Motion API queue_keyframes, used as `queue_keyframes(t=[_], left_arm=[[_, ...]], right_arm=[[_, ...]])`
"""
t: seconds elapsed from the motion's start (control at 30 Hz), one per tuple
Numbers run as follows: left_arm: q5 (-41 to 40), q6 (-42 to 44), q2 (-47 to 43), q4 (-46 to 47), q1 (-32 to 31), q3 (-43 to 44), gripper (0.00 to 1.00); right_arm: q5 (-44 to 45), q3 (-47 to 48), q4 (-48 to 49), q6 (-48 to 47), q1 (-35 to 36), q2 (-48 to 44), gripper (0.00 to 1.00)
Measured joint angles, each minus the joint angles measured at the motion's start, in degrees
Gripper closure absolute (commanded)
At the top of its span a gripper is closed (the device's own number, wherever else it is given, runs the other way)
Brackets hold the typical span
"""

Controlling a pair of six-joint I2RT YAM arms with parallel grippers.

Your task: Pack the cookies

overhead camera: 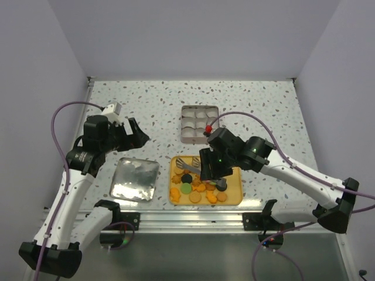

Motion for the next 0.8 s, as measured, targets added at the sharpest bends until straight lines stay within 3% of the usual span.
queue_keyframes(t=[0.23,0.8], left_arm=[[-0.3,0.0,-1.4,-1.4,0.0,0.0,0.00],[-0.8,0.0,-2.9,-3.5,0.0,0.0,0.00]], right_arm=[[0.2,0.0,3.4,0.7,3.5,6.1,0.46],[0.9,0.3,6.8,0.7,3.5,8.6,0.47]])
